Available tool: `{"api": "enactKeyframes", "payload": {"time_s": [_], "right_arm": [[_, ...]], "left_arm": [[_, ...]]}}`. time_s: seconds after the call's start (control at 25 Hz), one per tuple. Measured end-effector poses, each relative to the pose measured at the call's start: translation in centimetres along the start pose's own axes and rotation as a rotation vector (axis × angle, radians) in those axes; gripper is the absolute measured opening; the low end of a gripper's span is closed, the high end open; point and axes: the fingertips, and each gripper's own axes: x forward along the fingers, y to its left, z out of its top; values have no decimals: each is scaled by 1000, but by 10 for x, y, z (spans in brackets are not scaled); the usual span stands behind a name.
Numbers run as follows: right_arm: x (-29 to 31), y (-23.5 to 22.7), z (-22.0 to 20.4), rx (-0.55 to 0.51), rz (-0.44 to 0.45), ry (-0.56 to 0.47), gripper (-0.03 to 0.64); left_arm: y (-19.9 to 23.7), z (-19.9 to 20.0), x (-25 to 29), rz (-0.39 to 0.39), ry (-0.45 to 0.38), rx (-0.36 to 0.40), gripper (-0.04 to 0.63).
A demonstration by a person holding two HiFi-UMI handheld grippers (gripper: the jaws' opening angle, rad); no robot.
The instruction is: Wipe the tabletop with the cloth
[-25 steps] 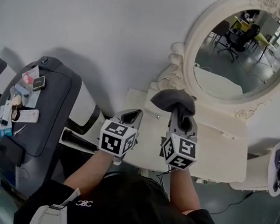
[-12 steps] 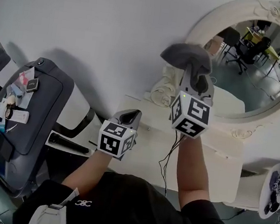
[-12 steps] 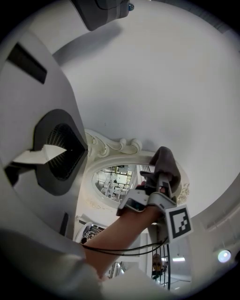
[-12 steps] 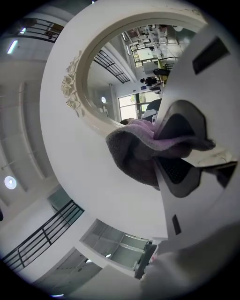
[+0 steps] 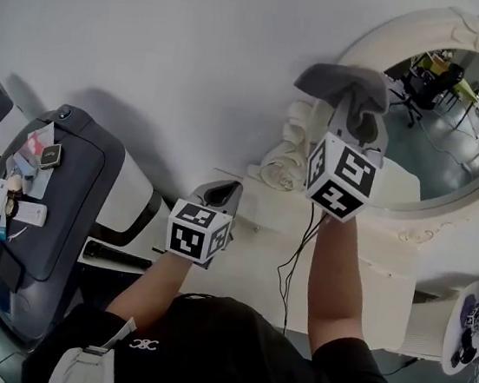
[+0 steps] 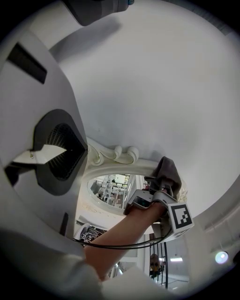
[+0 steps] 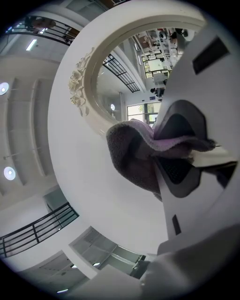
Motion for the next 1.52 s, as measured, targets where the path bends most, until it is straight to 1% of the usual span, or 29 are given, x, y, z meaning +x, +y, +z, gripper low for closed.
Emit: {"api": "enactKeyframes", "payload": {"time_s": [0.16, 0.44, 0.68, 0.88, 1.08, 1.28, 1.52], "right_arm": [[-3, 3, -9, -5, 0, 20, 87], [-14, 11, -49, -15, 13, 118, 87], [-25, 18, -87, 2, 25, 210, 87], [-33, 22, -116, -31, 22, 280, 87], [-43, 26, -136, -99, 0, 335, 87], [-50, 41, -155, -90, 40, 393, 87], [-56, 46, -191, -86, 46, 472, 89]], "left_arm": [[4, -4, 6, -19, 11, -10, 0], [1, -12, 8, -41, 25, -15, 1], [5, -16, 4, -32, 32, -25, 2], [3, -19, 4, -41, 36, -25, 0], [2, -23, 2, -47, 45, -21, 0], [7, -22, -1, -49, 43, -22, 1], [11, -25, -2, -59, 44, -23, 1]]}}
